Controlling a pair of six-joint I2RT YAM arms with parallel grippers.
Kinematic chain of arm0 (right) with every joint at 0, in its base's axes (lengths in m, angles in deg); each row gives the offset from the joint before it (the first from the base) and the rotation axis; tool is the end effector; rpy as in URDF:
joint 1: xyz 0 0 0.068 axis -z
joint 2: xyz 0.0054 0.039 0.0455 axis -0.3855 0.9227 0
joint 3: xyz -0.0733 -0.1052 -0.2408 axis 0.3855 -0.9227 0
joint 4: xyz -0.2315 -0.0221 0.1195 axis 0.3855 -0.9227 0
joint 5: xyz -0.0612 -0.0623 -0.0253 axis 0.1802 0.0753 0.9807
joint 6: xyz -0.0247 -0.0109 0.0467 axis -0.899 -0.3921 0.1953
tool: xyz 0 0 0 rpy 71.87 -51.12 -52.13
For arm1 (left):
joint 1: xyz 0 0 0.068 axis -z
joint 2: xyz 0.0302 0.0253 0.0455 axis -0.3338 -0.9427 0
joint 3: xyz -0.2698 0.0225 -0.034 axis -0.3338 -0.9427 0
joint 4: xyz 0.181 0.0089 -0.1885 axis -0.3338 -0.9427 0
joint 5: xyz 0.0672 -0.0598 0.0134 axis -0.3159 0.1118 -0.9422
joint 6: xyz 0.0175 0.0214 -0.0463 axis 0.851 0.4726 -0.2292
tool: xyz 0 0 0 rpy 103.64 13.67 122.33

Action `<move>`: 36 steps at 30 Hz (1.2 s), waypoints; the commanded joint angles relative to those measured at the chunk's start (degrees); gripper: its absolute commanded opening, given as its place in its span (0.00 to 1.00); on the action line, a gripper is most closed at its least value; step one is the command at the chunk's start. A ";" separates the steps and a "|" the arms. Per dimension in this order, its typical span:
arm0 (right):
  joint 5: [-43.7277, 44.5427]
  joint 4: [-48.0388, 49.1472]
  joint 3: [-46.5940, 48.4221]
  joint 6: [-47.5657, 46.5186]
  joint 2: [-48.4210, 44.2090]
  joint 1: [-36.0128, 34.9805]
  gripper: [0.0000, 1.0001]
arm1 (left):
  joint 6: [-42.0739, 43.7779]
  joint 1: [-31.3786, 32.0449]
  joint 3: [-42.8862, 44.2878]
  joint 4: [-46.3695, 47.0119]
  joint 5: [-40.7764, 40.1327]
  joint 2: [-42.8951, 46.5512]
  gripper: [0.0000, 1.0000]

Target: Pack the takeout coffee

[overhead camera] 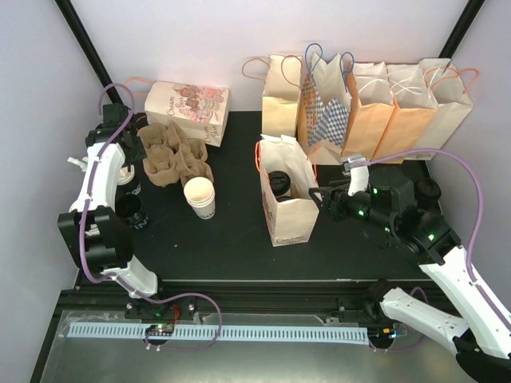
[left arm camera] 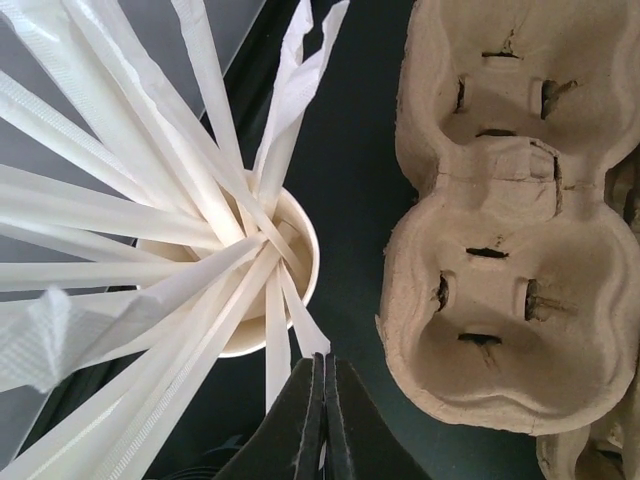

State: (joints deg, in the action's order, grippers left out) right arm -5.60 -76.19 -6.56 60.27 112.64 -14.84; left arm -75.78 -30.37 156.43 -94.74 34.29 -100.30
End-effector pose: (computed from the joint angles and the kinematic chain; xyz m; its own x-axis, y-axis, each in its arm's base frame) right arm 0.1171 0.0937 0.3925 -0.5874 0.0396 -0.8083 -0.4735 0.7932 0.3830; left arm 0.3331 0.0719 0.3190 -0.7347 -0.3879 -0.5565 -0.4946 0.8678 0.0481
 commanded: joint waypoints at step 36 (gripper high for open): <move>7.06 -2.62 -1.18 6.98 -4.41 0.25 0.70 | -36.56 2.15 -9.22 51.25 60.67 48.05 0.02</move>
State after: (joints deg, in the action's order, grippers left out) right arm -2.98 -77.83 -6.41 63.48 111.98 -14.84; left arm -96.70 -28.84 154.75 -66.35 80.47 -53.53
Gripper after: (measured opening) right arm 0.699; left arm 0.020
